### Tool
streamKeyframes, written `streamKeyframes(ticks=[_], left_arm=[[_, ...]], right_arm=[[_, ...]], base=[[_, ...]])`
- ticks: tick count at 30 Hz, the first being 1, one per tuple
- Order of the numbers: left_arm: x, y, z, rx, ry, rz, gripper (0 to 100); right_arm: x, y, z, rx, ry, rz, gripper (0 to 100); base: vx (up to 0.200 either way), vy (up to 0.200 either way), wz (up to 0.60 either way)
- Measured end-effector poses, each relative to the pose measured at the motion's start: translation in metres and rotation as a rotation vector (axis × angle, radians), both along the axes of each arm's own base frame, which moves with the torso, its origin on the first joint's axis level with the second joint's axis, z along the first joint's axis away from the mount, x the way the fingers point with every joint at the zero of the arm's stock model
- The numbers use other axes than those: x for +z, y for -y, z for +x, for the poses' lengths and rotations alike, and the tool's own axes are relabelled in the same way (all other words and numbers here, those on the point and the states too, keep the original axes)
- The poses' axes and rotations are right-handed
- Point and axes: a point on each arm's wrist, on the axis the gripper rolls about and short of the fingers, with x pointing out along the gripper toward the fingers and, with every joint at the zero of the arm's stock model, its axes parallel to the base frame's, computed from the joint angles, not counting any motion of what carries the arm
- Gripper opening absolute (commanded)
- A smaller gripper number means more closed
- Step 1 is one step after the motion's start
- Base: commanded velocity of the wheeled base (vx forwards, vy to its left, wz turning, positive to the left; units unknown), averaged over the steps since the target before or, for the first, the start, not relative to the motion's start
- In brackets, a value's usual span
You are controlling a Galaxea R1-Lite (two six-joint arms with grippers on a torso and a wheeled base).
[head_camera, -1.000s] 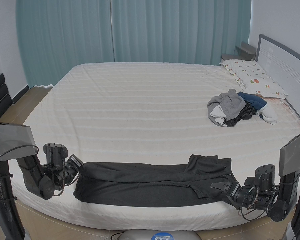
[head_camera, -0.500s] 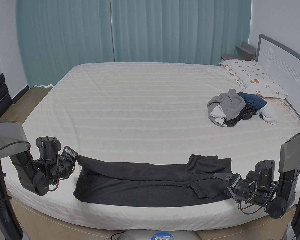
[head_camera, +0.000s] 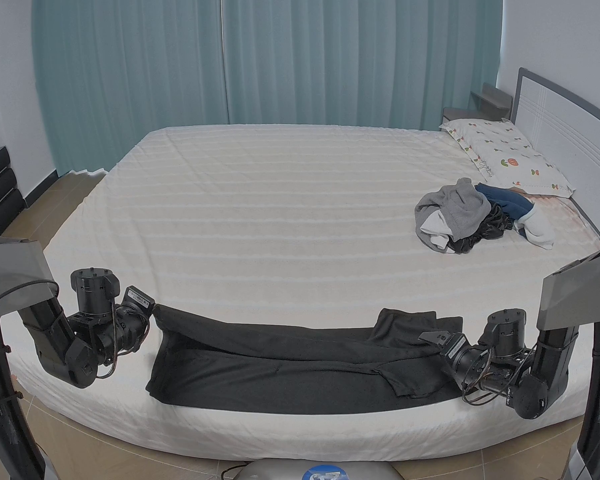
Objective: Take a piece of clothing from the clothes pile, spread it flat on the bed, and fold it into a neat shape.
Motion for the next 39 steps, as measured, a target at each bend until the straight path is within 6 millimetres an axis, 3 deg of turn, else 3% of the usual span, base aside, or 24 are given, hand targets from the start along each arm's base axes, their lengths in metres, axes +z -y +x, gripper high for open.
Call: streamKeyframes(ticks=[15, 16, 24, 39], left_arm=[[0.003, 0.0, 0.002, 0.004, 0.014, -0.012, 0], [0.003, 0.0, 0.002, 0.005, 0.015, -0.012, 0], [0.004, 0.001, 0.003, 0.004, 0.017, -0.011, 0], [0.012, 0.001, 0.014, -0.01, 0.068, 0.023, 0]], right_arm=[[-0.007, 0.004, 0.022, -0.058, 0.014, -0.011, 100], [-0.008, 0.004, 0.023, -0.058, 0.012, -0.012, 0], [-0.012, 0.003, 0.027, -0.087, -0.01, -0.039, 0], [-0.002, 0.011, 0.04, -0.113, 0.045, -0.019, 0]], base=[[0.0, 0.0, 0.0], [0.0, 0.0, 0.0], [0.0, 0.0, 0.0], [0.0, 0.0, 0.0]])
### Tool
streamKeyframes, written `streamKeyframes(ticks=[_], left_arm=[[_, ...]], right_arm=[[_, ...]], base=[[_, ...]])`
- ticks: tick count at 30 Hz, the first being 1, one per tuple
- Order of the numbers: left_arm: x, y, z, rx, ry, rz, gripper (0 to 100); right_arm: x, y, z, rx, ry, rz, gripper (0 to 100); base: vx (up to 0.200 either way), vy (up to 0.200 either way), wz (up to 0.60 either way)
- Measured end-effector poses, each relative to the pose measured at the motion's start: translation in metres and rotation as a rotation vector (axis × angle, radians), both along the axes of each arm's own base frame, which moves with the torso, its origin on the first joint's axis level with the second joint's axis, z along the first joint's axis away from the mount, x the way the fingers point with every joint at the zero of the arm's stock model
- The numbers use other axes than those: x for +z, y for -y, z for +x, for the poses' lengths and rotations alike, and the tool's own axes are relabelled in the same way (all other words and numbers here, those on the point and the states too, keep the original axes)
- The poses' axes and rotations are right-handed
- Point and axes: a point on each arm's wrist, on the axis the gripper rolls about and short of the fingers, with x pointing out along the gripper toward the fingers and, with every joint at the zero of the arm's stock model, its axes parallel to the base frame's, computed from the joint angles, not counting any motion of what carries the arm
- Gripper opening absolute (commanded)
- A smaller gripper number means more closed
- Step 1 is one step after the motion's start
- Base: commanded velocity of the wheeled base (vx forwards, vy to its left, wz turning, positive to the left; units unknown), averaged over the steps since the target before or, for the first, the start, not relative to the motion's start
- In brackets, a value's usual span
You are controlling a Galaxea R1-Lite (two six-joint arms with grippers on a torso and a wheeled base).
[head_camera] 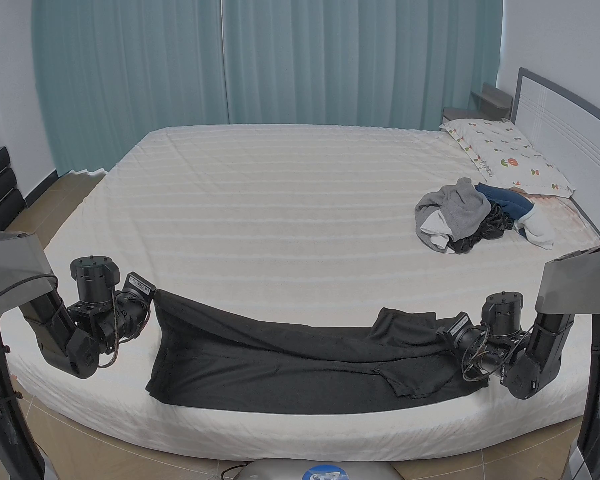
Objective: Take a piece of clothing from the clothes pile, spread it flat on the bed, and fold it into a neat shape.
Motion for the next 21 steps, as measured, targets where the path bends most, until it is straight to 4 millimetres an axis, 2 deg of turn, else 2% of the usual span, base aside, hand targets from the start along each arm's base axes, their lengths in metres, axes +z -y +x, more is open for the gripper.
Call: streamKeyframes(ticks=[6, 7, 15, 21], left_arm=[[0.001, 0.0, 0.002, 0.001, 0.011, -0.006, 0], [0.002, 0.0, 0.002, 0.002, 0.012, -0.008, 0], [0.0, 0.0, 0.001, 0.004, 0.008, -0.015, 0], [0.001, 0.001, 0.001, 0.002, 0.01, -0.014, 0]], right_arm=[[0.005, -0.001, -0.001, 0.009, 0.014, 0.002, 0], [0.006, -0.001, -0.001, 0.015, 0.015, 0.003, 100], [0.015, -0.003, -0.016, 0.085, 0.0, 0.032, 100], [0.018, -0.004, -0.015, 0.087, 0.011, 0.036, 100]], base=[[0.0, 0.0, 0.0], [0.0, 0.0, 0.0], [0.0, 0.0, 0.0], [0.0, 0.0, 0.0]])
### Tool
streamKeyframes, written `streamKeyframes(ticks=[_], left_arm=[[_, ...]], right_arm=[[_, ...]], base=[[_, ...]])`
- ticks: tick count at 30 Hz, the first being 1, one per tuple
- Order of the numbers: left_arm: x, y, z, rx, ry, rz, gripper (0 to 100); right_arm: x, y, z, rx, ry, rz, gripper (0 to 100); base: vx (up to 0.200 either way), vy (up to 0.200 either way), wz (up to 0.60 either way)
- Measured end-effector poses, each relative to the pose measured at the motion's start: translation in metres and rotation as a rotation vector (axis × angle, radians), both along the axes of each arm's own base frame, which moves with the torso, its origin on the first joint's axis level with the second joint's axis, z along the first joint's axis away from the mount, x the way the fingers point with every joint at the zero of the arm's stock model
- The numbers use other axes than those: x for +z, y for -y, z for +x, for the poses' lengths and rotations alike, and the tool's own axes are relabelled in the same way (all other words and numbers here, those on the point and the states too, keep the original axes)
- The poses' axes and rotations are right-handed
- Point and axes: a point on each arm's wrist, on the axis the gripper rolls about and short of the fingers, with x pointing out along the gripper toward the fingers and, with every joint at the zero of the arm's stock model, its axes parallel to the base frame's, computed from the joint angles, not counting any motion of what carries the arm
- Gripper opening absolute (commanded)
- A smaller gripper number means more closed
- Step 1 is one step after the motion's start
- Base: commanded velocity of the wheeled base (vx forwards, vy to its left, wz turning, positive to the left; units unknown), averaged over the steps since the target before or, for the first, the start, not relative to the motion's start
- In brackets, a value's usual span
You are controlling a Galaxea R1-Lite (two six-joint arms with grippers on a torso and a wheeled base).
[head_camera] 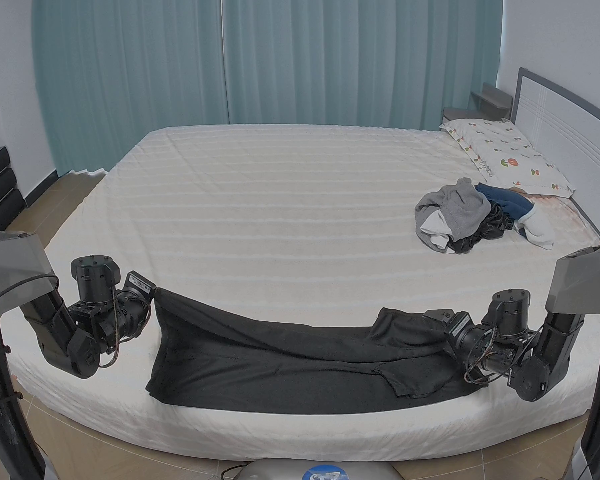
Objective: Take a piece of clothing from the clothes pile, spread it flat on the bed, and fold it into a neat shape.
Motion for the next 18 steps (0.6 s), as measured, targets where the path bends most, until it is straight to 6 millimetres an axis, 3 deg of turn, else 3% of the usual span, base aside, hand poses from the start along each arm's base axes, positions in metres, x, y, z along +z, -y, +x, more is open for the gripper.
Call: streamKeyframes(ticks=[18], left_arm=[[-0.001, 0.001, 0.0, 0.001, -0.003, 0.003, 0]], right_arm=[[-0.018, 0.009, 0.016, -0.071, -0.05, -0.031, 100]], base=[[0.0, 0.0, 0.0]])
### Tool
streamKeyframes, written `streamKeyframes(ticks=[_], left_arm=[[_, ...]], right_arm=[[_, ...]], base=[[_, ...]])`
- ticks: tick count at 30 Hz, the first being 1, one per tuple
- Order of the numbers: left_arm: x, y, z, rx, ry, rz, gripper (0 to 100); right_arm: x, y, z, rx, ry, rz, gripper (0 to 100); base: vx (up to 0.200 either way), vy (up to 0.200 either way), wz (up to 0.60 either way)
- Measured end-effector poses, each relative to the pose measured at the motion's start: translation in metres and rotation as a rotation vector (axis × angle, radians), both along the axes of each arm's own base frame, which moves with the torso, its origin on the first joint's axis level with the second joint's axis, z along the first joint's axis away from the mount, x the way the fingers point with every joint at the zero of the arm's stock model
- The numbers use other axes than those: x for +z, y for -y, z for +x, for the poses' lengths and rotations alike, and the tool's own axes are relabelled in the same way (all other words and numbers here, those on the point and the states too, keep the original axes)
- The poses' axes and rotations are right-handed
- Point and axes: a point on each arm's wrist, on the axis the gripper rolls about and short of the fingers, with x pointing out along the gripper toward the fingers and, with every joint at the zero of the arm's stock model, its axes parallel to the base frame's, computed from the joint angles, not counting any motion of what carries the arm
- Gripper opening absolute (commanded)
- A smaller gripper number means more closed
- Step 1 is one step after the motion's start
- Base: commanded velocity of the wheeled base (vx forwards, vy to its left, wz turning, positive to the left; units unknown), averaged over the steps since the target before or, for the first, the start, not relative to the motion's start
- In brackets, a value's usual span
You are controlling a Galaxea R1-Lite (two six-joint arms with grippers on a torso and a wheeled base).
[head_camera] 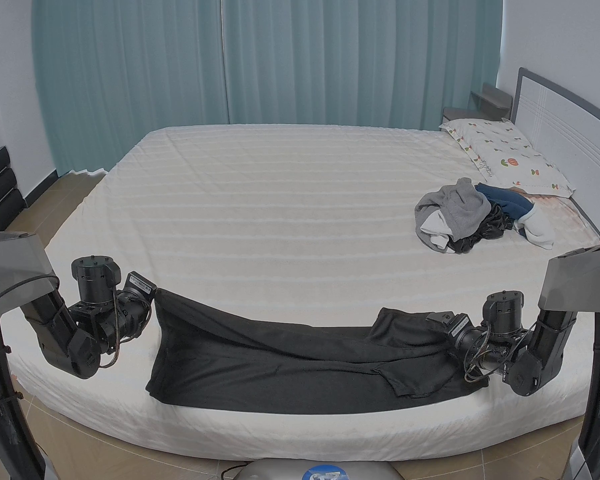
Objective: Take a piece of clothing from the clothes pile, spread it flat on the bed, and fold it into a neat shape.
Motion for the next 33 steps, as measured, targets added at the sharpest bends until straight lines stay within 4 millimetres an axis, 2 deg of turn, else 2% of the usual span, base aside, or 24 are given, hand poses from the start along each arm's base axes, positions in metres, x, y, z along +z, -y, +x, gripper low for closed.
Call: streamKeyframes(ticks=[5, 12, 15, 21, 26, 33], left_arm=[[0.0, 0.0, 0.0, 0.0, 0.0, 0.0, 0], [0.0, -0.001, 0.001, 0.005, 0.002, 0.001, 0], [0.0, -0.001, 0.001, 0.006, 0.002, 0.002, 0], [0.0, -0.002, 0.0, 0.008, 0.002, 0.003, 0], [0.0, -0.002, 0.0, 0.008, 0.0, 0.004, 0], [0.0, -0.002, -0.001, 0.007, -0.002, 0.005, 0]], right_arm=[[0.006, 0.005, -0.003, 0.0, 0.007, 0.008, 100], [0.04, 0.027, -0.007, -0.002, 0.096, 0.03, 100], [0.045, 0.034, -0.004, 0.003, 0.12, 0.032, 100], [0.028, 0.039, 0.012, 0.037, 0.118, -0.002, 100], [0.01, 0.032, 0.021, 0.096, 0.151, -0.053, 100], [-0.01, 0.016, 0.015, 0.155, 0.124, -0.093, 100]], base=[[0.0, 0.0, 0.0], [0.0, 0.0, 0.0], [0.0, 0.0, 0.0], [0.0, 0.0, 0.0], [0.0, 0.0, 0.0], [0.0, 0.0, 0.0]])
